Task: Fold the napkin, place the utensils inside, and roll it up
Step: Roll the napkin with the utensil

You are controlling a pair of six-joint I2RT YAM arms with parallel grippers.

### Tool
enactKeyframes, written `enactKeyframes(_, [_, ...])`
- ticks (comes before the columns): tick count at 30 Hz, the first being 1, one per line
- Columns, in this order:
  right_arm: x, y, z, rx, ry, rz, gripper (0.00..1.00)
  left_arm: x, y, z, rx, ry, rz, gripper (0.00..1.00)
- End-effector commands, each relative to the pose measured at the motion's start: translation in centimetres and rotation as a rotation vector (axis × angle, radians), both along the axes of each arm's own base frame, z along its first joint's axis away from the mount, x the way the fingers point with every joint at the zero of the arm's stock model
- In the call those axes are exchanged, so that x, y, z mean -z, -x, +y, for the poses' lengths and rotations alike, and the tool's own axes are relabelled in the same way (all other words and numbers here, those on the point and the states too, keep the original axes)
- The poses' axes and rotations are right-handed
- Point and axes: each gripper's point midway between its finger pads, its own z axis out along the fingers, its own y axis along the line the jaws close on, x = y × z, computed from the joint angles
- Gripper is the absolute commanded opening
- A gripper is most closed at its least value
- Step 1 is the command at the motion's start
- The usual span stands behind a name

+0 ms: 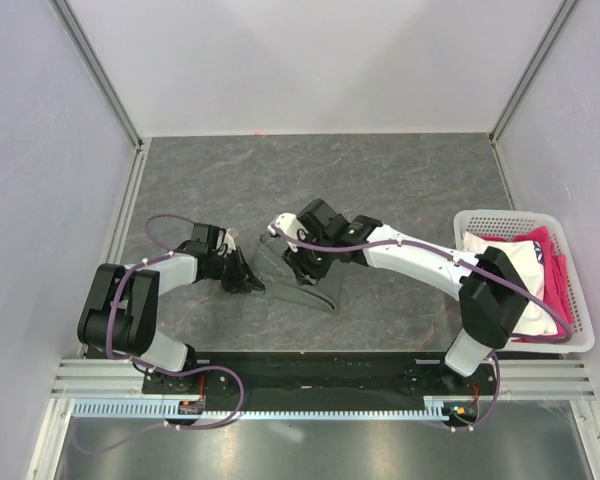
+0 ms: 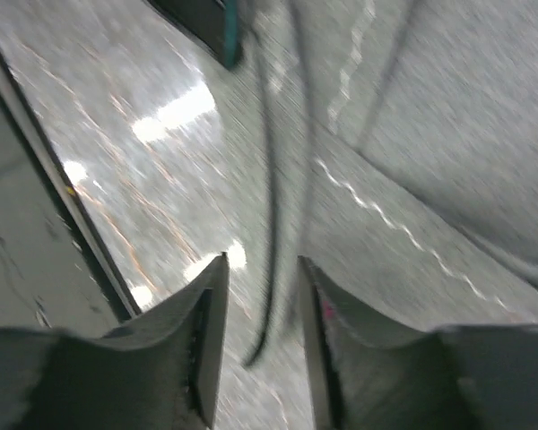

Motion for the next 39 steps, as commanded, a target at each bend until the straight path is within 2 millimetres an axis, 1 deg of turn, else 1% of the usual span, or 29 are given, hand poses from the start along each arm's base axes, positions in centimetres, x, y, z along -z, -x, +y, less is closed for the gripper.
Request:
enactKeyframes(1, [-0.2, -0.5, 4.0, 0.030, -0.101, 0.000, 0.40, -0.3, -0.7, -0.1, 0.032, -0.007, -0.032, 0.02])
enactKeyframes(4, [1.1, 0.2, 5.3, 0.037, -0.108, 0.050, 0.39, -0.4, -0.7, -0.1, 0.034, -0.004, -0.035, 0.02])
enactKeyframes(5, [2.0, 0.2, 5.5, 0.045, -0.097, 0.069, 0.38, -0.4, -0.7, -0.1, 0.034, -0.004, -0.033, 0.02])
enactKeyframes(7, [3.0, 0.2, 5.9, 0.051, -0.090, 0.090, 0.38, -0.5, -0.7, -0.1, 0.034, -0.004, -0.035, 0.02])
enactKeyframes(9, [3.5, 0.3, 6.0, 0.050, -0.081, 0.102, 0.37, -0.5, -0.8, -0.1, 0.034, -0.004, -0.035, 0.02])
enactKeyframes(10, [4.1, 0.3, 6.0, 0.051, -0.070, 0.110, 0.37, -0.4, -0.8, -0.1, 0.037, -0.004, -0.035, 0.02])
enactKeyframes(14, [4.6, 0.0, 6.5, 0.052, -0.069, 0.122, 0.36, -0.4, -0.8, -0.1, 0.037, -0.004, -0.034, 0.02])
enactKeyframes(20, [6.0, -1.2, 5.8, 0.113, -0.012, 0.086, 0.27, -0.6, -0.9, -0.3, 0.041, 0.004, -0.041, 0.02])
enactKeyframes(26, [7.8, -1.5, 5.0, 0.129, 0.039, 0.085, 0.21, -1.4, -1.2, -0.5, 0.054, 0.020, -0.065, 0.02])
enactKeyframes(27, [8.0, -1.5, 5.0, 0.130, 0.046, 0.086, 0.19, -1.7, -1.3, -0.6, 0.058, 0.027, -0.076, 0.04])
enactKeyframes(28, [8.5, -1.6, 4.9, 0.134, 0.057, 0.085, 0.18, -2.1, -1.5, -0.7, 0.058, 0.030, -0.087, 0.13])
enactKeyframes(30, [9.1, -1.6, 4.6, 0.132, 0.074, 0.086, 0.15, -2.7, -1.7, -0.7, 0.062, 0.034, -0.106, 0.23])
enactKeyframes(31, [9.4, -1.7, 4.4, 0.137, 0.082, 0.086, 0.15, -3.5, -2.1, -0.8, 0.064, 0.039, -0.134, 0.34])
enactKeyframes(32, [9.8, -1.6, 4.2, 0.139, 0.093, 0.086, 0.15, -4.0, -2.3, -0.8, 0.069, 0.038, -0.154, 0.40])
enactKeyframes(33, [10.0, -1.8, 4.0, 0.146, 0.101, 0.084, 0.14, -4.3, -2.3, -0.7, 0.067, 0.033, -0.159, 0.49])
enactKeyframes(34, [10.3, -1.7, 3.8, 0.145, 0.107, 0.087, 0.14, -5.3, -2.7, -0.7, 0.067, 0.028, -0.197, 0.51])
enactKeyframes(36, [10.5, -1.8, 3.5, 0.151, 0.112, 0.094, 0.13, -5.7, -2.8, -0.2, 0.062, -0.003, -0.222, 0.54])
enactKeyframes(37, [10.7, -1.7, 3.3, 0.153, 0.116, 0.099, 0.13, -6.2, -2.5, 0.1, 0.055, -0.019, -0.232, 0.55])
enactKeyframes(39, [10.8, -1.8, 3.2, 0.150, 0.113, 0.101, 0.13, -6.1, -2.6, 1.1, 0.021, -0.081, -0.250, 0.58])
